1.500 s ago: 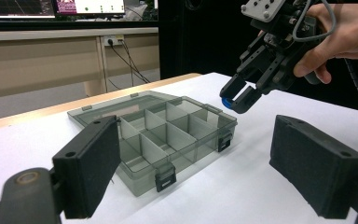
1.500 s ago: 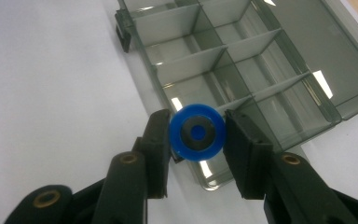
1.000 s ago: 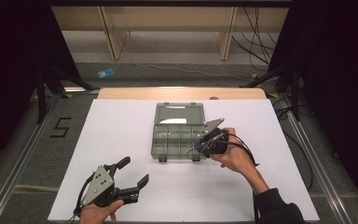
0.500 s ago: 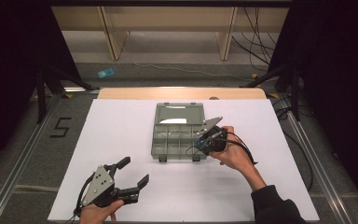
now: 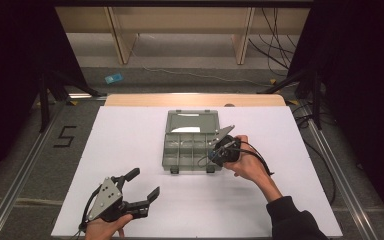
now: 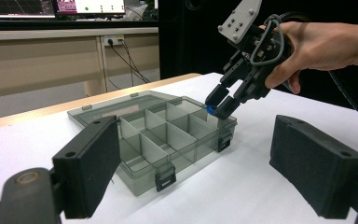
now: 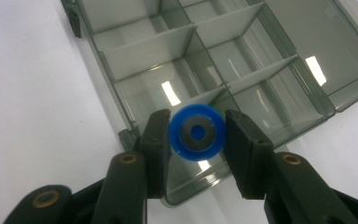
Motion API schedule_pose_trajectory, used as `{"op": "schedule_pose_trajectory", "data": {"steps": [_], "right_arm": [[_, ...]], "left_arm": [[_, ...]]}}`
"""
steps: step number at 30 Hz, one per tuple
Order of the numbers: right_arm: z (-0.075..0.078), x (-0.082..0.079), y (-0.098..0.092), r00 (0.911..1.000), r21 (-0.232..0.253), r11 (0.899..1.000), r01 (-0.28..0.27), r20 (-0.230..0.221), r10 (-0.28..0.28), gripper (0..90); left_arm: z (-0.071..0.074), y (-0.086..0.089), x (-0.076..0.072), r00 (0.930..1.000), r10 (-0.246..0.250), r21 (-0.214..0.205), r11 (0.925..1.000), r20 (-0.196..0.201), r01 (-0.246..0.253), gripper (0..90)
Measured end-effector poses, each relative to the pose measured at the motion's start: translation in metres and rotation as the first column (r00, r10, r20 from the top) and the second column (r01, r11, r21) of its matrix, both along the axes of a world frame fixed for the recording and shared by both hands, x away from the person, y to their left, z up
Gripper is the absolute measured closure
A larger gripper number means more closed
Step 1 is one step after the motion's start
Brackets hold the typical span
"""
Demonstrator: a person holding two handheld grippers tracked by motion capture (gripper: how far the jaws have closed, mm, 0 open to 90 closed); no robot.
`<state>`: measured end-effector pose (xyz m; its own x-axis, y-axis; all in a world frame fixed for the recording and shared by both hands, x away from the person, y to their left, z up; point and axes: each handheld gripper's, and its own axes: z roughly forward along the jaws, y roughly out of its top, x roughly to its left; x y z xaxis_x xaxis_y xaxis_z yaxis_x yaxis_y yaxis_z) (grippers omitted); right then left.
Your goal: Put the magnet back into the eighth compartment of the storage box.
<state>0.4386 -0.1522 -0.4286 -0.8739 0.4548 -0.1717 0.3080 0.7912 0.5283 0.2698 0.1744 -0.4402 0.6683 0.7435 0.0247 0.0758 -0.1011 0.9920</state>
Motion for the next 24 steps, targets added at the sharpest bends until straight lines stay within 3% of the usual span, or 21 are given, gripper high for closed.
{"op": "schedule_pose_trajectory", "data": {"steps": [6,11,20,24], "right_arm": [[-0.002,0.002,0.0,1.0,-0.005,1.0,0.003,-0.007,-0.003,61.5],[-0.004,0.004,0.001,0.9999,-0.008,1.0,0.011,-0.009,-0.011,54.7],[0.007,0.001,0.001,0.9991,0.03,0.999,0.033,0.025,-0.033,44.7],[0.011,-0.002,0.0,0.9984,0.052,0.997,0.049,0.024,-0.05,41.9]], "left_arm": [[0.0,-0.001,-0.001,1.0,0.002,-0.008,1.0,-0.008,-0.002,15.8],[0.0,0.0,0.0,1.0,0.0,-0.002,1.0,-0.003,0.0,15.8],[0.0,0.0,0.0,1.0,-0.001,0.002,1.0,0.002,0.001,15.8],[0.0,-0.001,-0.002,0.9999,0.006,-0.011,0.9999,-0.014,-0.006,15.8]]}}
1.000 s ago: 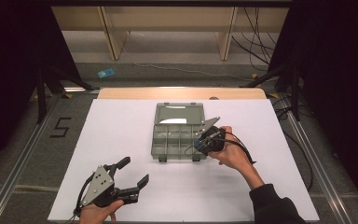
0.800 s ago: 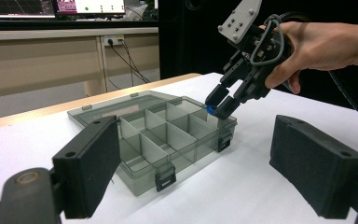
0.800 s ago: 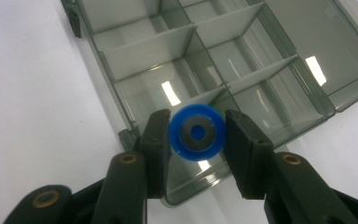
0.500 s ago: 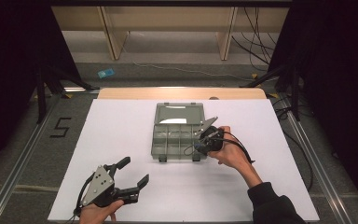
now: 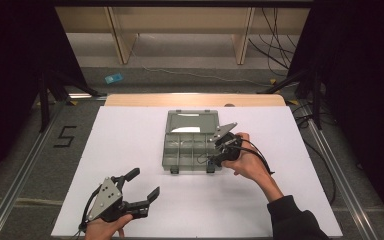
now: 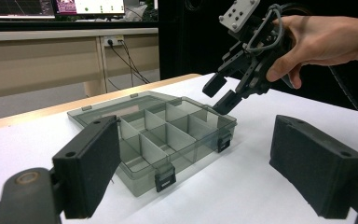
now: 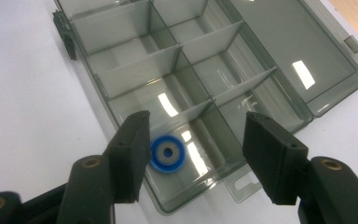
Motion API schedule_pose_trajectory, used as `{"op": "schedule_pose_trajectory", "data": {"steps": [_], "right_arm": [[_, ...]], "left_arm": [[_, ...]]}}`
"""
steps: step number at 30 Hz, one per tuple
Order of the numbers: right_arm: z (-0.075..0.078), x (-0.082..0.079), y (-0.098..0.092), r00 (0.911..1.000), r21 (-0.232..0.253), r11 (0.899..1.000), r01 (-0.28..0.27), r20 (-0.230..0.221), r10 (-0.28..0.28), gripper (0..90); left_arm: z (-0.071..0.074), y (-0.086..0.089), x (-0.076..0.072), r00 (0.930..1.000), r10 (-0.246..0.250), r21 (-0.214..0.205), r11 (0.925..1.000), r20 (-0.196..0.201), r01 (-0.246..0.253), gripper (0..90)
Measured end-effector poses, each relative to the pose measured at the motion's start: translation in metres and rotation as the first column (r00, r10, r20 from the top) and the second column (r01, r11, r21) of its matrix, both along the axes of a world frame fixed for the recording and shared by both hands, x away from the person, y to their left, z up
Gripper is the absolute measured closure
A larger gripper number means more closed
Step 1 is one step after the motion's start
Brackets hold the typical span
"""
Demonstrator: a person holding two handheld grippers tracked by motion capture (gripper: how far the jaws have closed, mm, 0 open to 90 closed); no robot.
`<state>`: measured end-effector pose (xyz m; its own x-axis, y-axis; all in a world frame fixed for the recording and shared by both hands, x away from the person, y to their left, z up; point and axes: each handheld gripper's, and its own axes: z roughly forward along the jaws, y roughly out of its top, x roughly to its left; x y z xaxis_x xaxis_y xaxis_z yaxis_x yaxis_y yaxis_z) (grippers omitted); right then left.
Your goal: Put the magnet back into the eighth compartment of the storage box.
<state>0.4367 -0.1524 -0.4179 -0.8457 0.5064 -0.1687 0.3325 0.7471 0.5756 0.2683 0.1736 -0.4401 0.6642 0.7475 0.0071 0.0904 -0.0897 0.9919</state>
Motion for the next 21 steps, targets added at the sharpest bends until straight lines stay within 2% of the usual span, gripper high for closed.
{"op": "schedule_pose_trajectory", "data": {"steps": [3,5,9,13,17,18,19,21], "right_arm": [[0.002,-0.001,-0.002,1.0,0.003,1.0,0.001,-0.004,-0.001,39.2],[0.002,-0.002,-0.002,0.9998,0.011,1.0,0.016,-0.012,-0.016,37.9],[0.003,-0.003,-0.003,1.0,0.014,1.0,0.005,-0.005,-0.005,35.9],[0.004,-0.005,-0.002,1.0,0.023,1.0,0.003,0.005,-0.003,34.6],[0.006,-0.009,0.001,1.0,0.033,0.999,0.005,0.005,-0.005,33.2],[0.006,-0.009,0.001,1.0,0.033,0.999,0.005,0.005,-0.005,33.2],[0.006,-0.011,0.002,0.9999,0.033,0.999,0.013,-0.004,-0.013,32.8],[0.007,-0.012,0.002,0.9998,0.043,0.999,0.015,0.016,-0.016,32.3]], "left_arm": [[0.0,0.0,0.0,1.0,0.0,-0.005,1.0,-0.004,0.0,15.8],[0.0,0.001,0.002,0.9998,-0.006,0.015,0.9999,0.018,0.006,15.8],[0.0,0.001,0.002,0.9996,-0.01,0.022,0.9997,0.026,0.009,15.8],[0.0,0.001,0.002,0.9996,-0.009,0.022,0.9997,0.025,0.008,15.8],[0.0,0.0,0.001,1.0,-0.002,0.005,1.0,0.007,0.002,15.8],[0.0,0.001,0.002,0.9996,-0.01,0.019,0.9998,0.025,0.009,15.8],[0.0,0.001,0.002,0.9997,-0.008,0.018,0.9998,0.023,0.008,15.8],[0.001,0.002,0.002,0.9996,-0.008,0.023,0.9997,0.027,0.007,15.8]]}}
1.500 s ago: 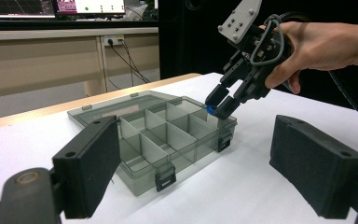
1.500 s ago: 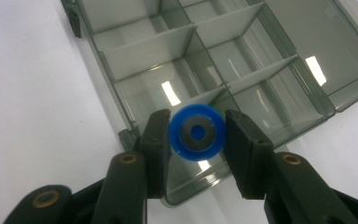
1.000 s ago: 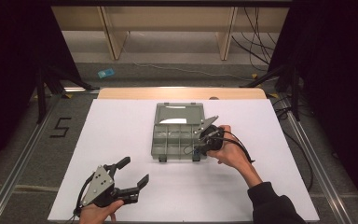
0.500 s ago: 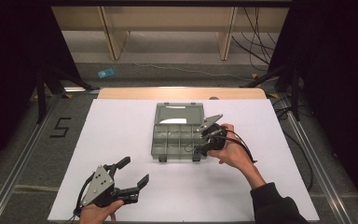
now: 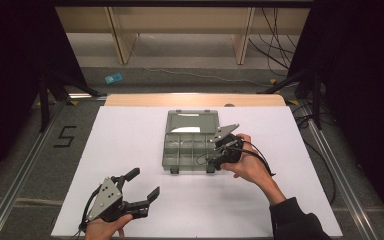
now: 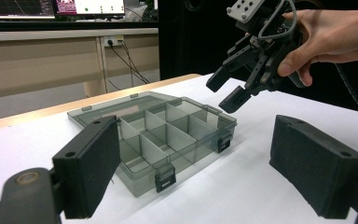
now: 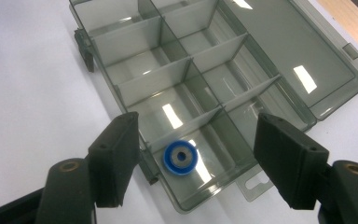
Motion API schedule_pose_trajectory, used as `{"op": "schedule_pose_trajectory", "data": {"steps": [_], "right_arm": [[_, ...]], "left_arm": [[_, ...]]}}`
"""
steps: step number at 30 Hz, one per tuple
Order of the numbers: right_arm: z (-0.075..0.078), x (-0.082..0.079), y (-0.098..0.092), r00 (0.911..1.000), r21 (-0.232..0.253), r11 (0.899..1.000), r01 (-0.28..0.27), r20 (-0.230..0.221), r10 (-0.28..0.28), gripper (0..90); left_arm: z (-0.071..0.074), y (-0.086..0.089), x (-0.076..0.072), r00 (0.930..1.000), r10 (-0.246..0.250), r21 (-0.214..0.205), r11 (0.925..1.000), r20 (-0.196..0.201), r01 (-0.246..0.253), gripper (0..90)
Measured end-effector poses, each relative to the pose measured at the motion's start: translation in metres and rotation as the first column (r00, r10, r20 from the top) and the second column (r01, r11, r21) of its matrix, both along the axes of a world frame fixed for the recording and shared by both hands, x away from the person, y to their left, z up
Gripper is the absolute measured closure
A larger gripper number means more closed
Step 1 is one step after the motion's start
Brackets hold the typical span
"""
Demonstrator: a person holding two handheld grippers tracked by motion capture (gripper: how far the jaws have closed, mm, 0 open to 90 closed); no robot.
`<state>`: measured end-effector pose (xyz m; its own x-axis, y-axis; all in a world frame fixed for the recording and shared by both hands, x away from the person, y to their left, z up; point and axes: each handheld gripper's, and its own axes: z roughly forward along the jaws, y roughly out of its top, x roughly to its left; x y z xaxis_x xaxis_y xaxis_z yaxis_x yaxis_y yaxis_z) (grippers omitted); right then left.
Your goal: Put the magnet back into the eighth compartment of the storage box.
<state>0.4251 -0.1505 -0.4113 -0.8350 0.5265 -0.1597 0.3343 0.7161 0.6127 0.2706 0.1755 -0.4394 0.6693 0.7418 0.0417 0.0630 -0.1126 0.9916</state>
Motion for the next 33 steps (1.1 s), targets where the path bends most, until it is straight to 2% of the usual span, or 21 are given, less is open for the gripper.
{"op": "schedule_pose_trajectory", "data": {"steps": [6,13,14,16,18,24,25,26,28,29,31,32,33], "right_arm": [[0.003,-0.003,-0.001,0.9999,0.014,1.0,0.0,-0.015,0.0,31.1],[0.005,-0.01,-0.001,1.0,0.053,0.999,-0.003,-0.001,0.003,31.1],[0.005,-0.013,-0.001,0.9999,0.059,0.998,0.001,-0.016,0.0,31.1],[0.006,-0.014,-0.002,1.0,0.06,0.998,-0.006,0.005,0.006,30.9],[0.008,-0.017,-0.002,1.0,0.067,0.998,-0.006,0.003,0.006,30.8],[0.01,-0.022,-0.003,0.9996,0.102,0.995,-0.013,0.025,0.011,30.1],[0.011,-0.023,-0.003,0.9997,0.109,0.994,-0.014,0.023,0.011,30.1],[0.011,-0.024,-0.004,0.9997,0.112,0.994,-0.015,0.019,0.013,30.1],[0.011,-0.025,-0.005,0.9995,0.122,0.993,-0.006,0.032,0.002,29.9],[0.011,-0.026,-0.006,0.9997,0.14,0.99,-0.009,0.023,0.005,29.7],[0.012,-0.026,-0.007,0.9997,0.134,0.991,-0.016,0.019,0.014,29.5],[0.011,-0.027,-0.007,0.9996,0.144,0.99,-0.002,0.027,-0.002,29.4],[0.011,-0.027,-0.008,0.9997,0.14,0.99,-0.005,0.023,0.002,29.3]], "left_arm": [[0.0,-0.001,0.0,1.0,0.001,-0.007,1.0,-0.007,-0.001,15.8],[-0.001,-0.002,-0.001,0.9999,0.004,-0.015,0.9999,-0.016,-0.004,15.8],[-0.001,-0.002,-0.002,0.9998,0.003,-0.018,0.9998,-0.02,-0.004,15.8],[0.001,0.003,0.005,0.9978,-0.025,0.055,0.9982,0.061,0.022,15.8],[-0.001,-0.001,-0.001,0.9999,0.003,-0.011,0.9999,-0.011,-0.003,15.8],[-0.001,-0.002,-0.001,0.9998,0.004,-0.014,0.9999,-0.017,-0.004,15.8],[0.0,0.0,0.002,0.9997,-0.012,0.011,0.9999,0.02,0.012,15.8],[0.0,-0.001,0.0,1.0,0.003,-0.002,1.0,-0.005,-0.003,15.8],[0.0,-0.001,0.0,1.0,0.003,-0.004,1.0,-0.005,-0.003,15.7],[0.0,-0.001,0.0,1.0,0.002,-0.004,1.0,-0.005,-0.002,15.8],[-0.001,-0.002,-0.001,0.9999,0.002,-0.012,0.9999,-0.016,-0.002,15.8],[0.001,0.002,0.005,0.998,-0.027,0.046,0.9986,0.057,0.024,15.8],[0.001,0.002,0.005,0.9983,-0.021,0.048,0.9987,0.055,0.019,15.8]]}}
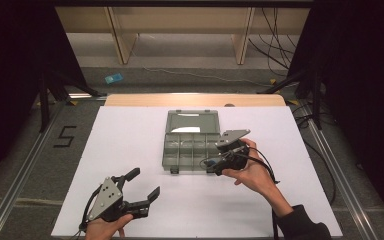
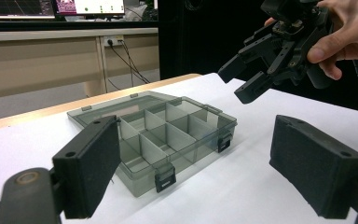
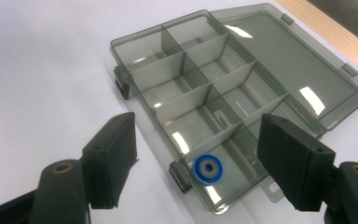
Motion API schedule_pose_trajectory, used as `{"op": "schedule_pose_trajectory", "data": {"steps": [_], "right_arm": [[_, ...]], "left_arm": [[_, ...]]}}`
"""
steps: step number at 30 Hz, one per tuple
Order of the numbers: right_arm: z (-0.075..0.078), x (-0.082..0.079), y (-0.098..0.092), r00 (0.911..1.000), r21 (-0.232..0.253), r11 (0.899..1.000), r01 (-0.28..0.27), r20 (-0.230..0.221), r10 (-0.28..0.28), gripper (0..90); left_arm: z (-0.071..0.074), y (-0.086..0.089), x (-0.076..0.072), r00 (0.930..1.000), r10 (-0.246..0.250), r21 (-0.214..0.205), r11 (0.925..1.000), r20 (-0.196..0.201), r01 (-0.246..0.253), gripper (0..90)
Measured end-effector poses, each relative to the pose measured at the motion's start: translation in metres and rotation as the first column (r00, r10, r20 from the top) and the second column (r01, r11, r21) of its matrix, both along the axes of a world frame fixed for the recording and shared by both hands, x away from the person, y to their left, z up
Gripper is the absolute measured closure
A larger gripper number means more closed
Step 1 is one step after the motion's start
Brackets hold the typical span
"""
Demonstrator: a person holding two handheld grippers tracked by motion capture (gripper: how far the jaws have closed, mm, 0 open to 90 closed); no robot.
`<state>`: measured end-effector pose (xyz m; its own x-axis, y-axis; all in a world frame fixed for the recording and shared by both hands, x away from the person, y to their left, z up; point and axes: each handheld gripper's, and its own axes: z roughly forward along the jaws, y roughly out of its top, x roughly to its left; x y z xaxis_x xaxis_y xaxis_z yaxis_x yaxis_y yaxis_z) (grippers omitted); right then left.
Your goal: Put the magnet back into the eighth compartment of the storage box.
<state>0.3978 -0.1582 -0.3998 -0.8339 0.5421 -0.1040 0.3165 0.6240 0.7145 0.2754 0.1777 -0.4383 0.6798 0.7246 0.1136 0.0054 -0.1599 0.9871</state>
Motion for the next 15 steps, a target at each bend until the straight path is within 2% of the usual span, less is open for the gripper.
{"op": "schedule_pose_trajectory", "data": {"steps": [1,2,3,7,8,15], "right_arm": [[-0.0001,-0.0014,-0.0013,0.9998,0.007,1.0,0.001,-0.02,-0.001,29.2],[-0.0001,-0.0014,-0.0013,0.9998,0.007,1.0,0.001,-0.02,-0.001,29.2],[-0.0029,-0.0007,-0.0016,1.0,0.021,1.0,-0.002,0.006,0.002,28.9],[-0.0041,-0.0023,-0.0024,0.9998,0.029,0.999,0.017,0.005,-0.017,27.7],[-0.0034,-0.0026,-0.0031,0.9999,0.023,1.0,0.007,-0.015,-0.007,27.0],[-0.0043,-0.0072,-0.0055,0.9996,0.043,0.999,0.027,0.001,-0.027,26.5]], "left_arm": [[0.0004,0.0007,0.0005,1.0,0.0,0.008,1.0,0.006,0.0,15.7],[-0.0011,-0.0022,-0.0041,0.9984,0.019,-0.038,0.9991,-0.053,-0.021,15.7],[-0.0013,-0.0024,-0.004,0.9983,0.019,-0.044,0.9988,-0.054,-0.021,15.7],[-0.0012,-0.0024,-0.0043,0.9983,0.02,-0.045,0.9987,-0.055,-0.022,15.8],[-0.0013,-0.0025,-0.0045,0.9982,0.019,-0.047,0.9987,-0.057,-0.022,15.8],[-0.0012,-0.0023,-0.0042,0.9984,0.02,-0.042,0.9989,-0.053,-0.022,15.8]]}}
